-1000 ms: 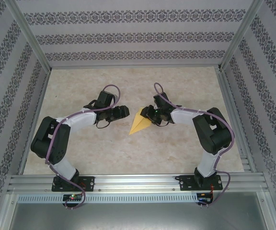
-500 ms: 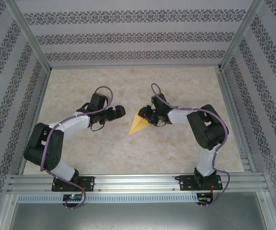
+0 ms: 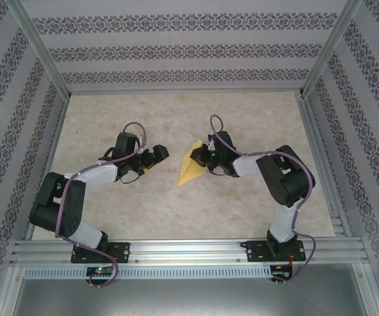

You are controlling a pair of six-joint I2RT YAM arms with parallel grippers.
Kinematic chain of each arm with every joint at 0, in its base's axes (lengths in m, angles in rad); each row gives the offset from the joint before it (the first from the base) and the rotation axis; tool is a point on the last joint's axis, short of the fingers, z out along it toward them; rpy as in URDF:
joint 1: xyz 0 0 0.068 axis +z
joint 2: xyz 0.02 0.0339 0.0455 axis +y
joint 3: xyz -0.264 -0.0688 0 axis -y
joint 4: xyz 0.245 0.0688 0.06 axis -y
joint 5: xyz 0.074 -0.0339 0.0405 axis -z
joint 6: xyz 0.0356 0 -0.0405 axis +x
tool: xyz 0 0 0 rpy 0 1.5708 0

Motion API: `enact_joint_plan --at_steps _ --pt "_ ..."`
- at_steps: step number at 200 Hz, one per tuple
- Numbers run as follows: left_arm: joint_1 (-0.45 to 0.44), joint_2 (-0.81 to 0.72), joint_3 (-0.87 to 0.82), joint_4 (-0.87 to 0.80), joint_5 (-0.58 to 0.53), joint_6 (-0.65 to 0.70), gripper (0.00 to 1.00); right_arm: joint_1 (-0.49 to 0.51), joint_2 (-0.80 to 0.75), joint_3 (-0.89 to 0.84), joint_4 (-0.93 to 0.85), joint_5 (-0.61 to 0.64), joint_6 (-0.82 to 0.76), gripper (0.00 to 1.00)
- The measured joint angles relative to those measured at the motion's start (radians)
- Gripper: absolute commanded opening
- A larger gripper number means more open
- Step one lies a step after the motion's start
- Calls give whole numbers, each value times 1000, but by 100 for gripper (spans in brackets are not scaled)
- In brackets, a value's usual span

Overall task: Fold a paper plane with a square sheet of paper (pick it up from the middle)
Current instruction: Turn over the paper at the center of the table.

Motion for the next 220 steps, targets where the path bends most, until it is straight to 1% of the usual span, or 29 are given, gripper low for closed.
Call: enact_joint_plan --at_steps 30,54,85,98,124,151,165,220 --pt "0 -27 6 24 74 1 100 -12 -86 -1 52 -82 10 3" --pt "0 -37 6 74 166 4 100 -19 -149 5 98 -153 32 4" --pt "-10 -37 8 169 282 -3 100 -21 -168 46 139 -227 77 6" --pt "-22 -37 10 211 312 -12 98 -21 -168 63 147 -254 91 6" --pt "-39 -36 11 297 356 -45 82 -21 -168 74 166 -288 114 6" --pt "-40 -26 13 366 375 -79 67 -21 -168 74 167 -306 124 6" --pt "-40 -21 13 381 378 -86 57 -21 -168 74 167 -311 124 6" --pt "-40 -19 13 412 378 -91 27 -21 -167 74 143 -318 119 8"
